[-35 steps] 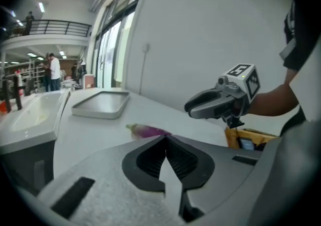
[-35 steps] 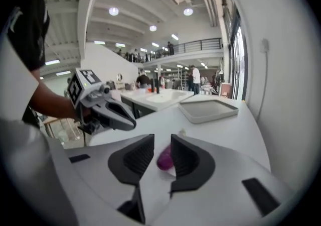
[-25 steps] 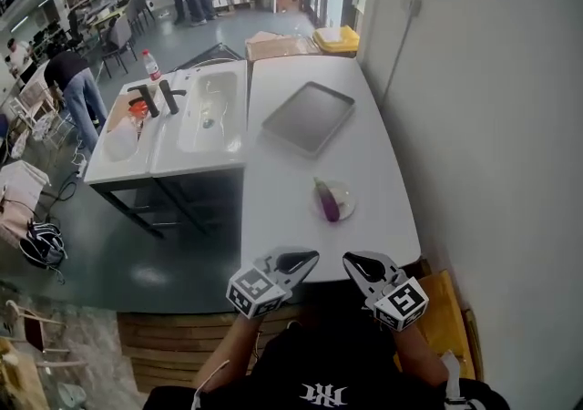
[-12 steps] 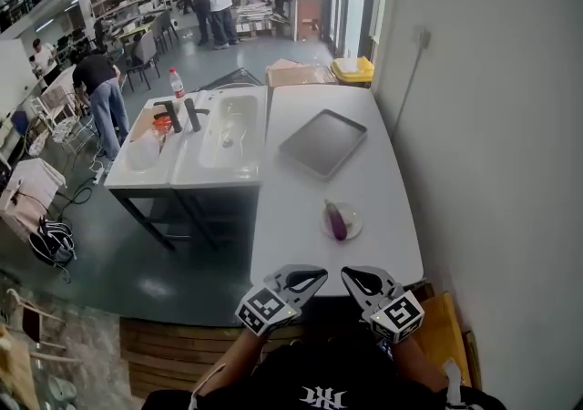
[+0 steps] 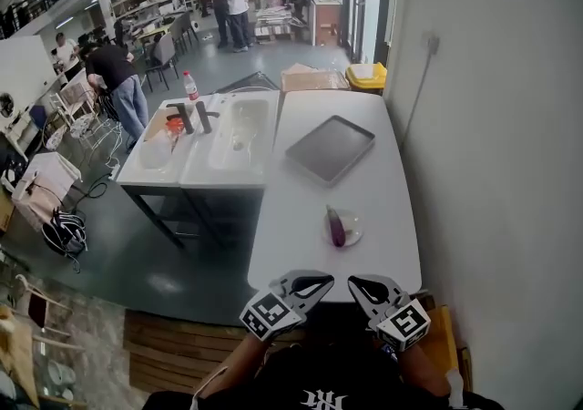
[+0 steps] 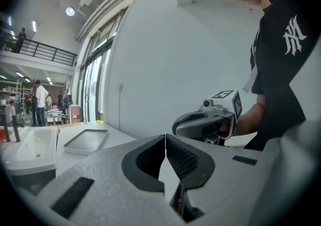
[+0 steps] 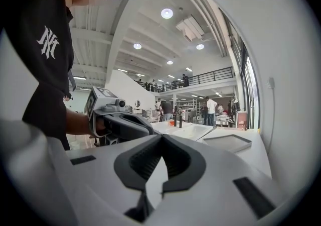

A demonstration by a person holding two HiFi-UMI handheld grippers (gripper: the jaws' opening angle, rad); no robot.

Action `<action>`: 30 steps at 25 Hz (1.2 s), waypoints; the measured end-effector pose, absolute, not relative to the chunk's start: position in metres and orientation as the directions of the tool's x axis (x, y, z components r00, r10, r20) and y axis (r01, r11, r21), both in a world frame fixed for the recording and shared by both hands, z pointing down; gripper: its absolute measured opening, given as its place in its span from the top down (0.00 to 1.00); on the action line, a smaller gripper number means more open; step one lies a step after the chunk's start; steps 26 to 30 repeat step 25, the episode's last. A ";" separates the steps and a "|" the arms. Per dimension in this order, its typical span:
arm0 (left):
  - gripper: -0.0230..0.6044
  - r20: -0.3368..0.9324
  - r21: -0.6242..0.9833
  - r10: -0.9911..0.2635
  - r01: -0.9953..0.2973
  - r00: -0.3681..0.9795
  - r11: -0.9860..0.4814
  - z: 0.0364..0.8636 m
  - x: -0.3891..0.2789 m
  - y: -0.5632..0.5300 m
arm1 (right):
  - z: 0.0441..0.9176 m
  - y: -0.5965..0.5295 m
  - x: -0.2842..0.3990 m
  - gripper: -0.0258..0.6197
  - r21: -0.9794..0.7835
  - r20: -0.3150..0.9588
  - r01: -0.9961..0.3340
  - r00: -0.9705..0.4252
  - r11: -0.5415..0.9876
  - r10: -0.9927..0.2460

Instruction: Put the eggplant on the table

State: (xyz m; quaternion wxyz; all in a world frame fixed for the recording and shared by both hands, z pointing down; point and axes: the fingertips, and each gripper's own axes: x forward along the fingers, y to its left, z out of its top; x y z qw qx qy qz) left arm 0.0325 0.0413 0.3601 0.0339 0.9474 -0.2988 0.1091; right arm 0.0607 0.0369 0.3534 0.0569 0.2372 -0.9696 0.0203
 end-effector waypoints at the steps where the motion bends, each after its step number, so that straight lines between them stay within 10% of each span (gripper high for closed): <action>1: 0.95 0.230 -0.002 -0.571 -0.586 0.788 -0.810 0.363 0.031 0.041 | 0.353 0.036 0.060 0.95 -0.009 0.110 -0.450 -0.888 0.893 -0.446; 30: 0.95 0.313 0.095 -0.523 -0.574 0.793 -0.813 0.402 0.102 0.024 | 0.385 -0.026 0.205 0.95 -0.052 0.005 -0.419 -0.908 0.906 -0.420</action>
